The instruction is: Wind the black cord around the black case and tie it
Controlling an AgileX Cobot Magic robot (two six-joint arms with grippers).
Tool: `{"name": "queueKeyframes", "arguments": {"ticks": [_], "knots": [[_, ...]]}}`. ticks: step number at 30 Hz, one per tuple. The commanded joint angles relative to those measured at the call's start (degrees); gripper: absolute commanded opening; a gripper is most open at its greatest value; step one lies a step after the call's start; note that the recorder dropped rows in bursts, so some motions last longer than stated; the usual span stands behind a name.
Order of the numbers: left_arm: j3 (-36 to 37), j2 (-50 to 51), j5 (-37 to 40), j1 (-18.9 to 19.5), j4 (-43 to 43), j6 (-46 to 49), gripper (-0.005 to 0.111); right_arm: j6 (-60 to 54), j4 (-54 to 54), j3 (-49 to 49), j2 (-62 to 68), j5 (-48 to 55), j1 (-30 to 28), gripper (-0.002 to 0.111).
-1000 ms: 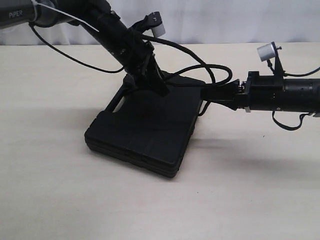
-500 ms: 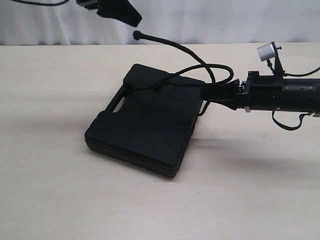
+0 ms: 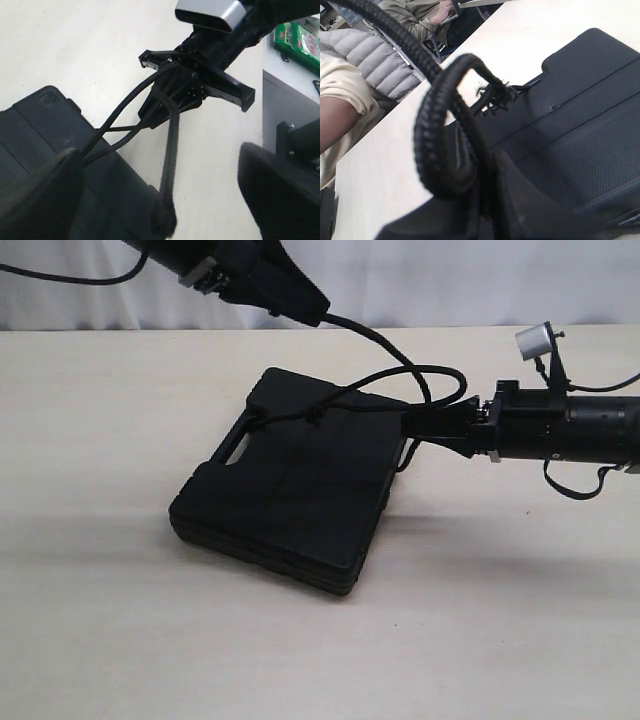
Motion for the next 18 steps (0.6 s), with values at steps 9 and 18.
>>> {"name": "queueKeyframes", "arguments": {"ticks": [9, 18], "knots": [[0.3, 1.8, -0.1, -0.9, -1.9, 0.8, 0.074, -0.5, 0.5, 0.0, -0.7, 1.5, 0.0, 0.004], [0.3, 3.8, -0.1, -0.9, -4.3, 0.6, 0.004, -0.5, -0.2, 0.0, -0.7, 1.5, 0.0, 0.009]]}}
